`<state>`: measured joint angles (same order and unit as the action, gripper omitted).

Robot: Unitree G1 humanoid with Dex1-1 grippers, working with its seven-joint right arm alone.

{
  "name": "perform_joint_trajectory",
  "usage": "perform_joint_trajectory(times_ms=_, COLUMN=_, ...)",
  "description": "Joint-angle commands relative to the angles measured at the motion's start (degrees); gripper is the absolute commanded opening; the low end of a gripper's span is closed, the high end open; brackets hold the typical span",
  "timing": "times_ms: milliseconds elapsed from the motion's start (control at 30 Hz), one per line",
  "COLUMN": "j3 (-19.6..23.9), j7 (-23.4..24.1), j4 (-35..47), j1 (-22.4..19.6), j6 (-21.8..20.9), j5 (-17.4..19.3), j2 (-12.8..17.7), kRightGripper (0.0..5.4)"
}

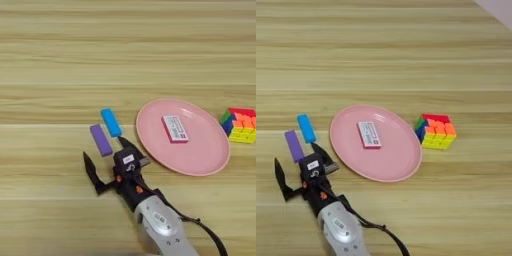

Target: Move the objects on the table

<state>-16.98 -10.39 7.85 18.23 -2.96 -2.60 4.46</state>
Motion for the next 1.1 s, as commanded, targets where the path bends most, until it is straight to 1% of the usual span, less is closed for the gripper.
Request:
perform_joint_trajectory(times_ms=33, j3=0.35, j7=0.14, j4=1.88, j1=-1.48, j6=-0.72, j5=0.71, j2=-0.75, kRightGripper=5.34)
perform_joint_trajectory(times_ms=500, j3=0.16, j7=0.13, j4=1.72, j1=-0.60, j6=1.15, j5=0.36, j2=-0.75, kRightGripper=5.34)
perform_joint_trajectory(times_ms=1100, j3=1.03, j7=0.45, j4=-1.81, j1=-2.46, j6=2.88, j5=0.22, j2=-1.73, kRightGripper=5.34)
